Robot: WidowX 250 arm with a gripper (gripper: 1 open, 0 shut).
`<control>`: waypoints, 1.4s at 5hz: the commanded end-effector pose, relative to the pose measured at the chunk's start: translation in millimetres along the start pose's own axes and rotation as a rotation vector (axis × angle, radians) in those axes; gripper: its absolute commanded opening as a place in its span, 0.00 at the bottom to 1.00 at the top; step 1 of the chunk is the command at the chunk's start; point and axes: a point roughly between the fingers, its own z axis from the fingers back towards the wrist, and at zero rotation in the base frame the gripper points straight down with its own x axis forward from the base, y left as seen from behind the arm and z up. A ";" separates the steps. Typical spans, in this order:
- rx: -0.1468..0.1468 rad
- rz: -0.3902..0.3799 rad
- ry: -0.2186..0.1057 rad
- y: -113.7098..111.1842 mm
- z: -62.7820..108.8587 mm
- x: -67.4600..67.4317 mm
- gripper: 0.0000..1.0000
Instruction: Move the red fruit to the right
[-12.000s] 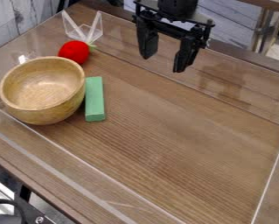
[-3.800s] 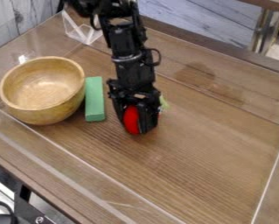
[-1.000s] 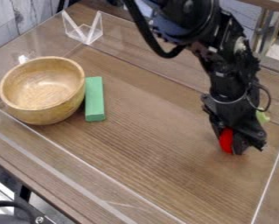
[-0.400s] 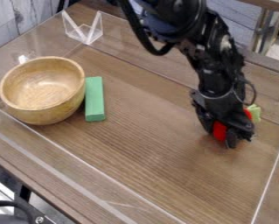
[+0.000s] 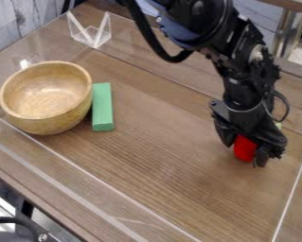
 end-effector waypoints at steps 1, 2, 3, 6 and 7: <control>0.017 0.055 -0.058 -0.8 21.3 11.4 1.00; 0.017 0.060 -0.057 -11.5 32.8 13.0 1.00; 0.013 0.067 -0.054 -21.1 42.9 13.8 1.00; 0.039 0.156 -0.042 19.5 58.8 -8.0 1.00; 0.067 0.221 -0.056 26.5 60.6 -1.3 1.00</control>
